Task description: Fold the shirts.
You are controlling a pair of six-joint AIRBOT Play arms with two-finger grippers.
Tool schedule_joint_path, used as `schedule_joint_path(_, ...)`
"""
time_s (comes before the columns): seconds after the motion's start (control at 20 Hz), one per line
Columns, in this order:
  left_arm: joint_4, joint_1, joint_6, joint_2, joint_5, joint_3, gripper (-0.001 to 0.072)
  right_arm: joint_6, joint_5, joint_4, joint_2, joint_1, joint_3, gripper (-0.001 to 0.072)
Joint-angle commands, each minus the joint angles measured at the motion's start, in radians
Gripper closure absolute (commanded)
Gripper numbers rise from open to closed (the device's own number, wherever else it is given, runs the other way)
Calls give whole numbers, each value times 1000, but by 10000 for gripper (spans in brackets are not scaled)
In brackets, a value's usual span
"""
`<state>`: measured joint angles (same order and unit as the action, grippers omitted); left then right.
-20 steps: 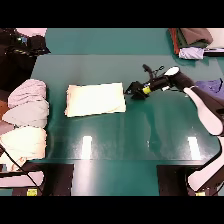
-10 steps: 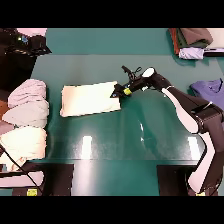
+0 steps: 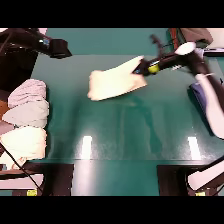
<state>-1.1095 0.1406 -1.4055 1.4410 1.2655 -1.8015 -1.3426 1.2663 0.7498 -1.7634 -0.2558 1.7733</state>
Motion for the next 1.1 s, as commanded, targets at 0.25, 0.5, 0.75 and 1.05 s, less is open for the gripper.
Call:
schedule_joint_path(0.25, 3, 142, 6, 1, -72, 0, 681, -34, 18, 220, 218, 524, 3, 695)
schedule_joint_path(0.5, 2, 151, -13, 1, -69, 0, 681, -32, -103, 210, 191, 742, 3, 696)
schedule_joint_path(0.75, 2, 151, -36, 1, -72, 0, 681, 64, -134, 60, 188, 824, 3, 697)
schedule_joint_path(1.05, -8, 151, -34, 1, -67, 0, 681, 166, -108, -2, 268, 831, 3, 697)
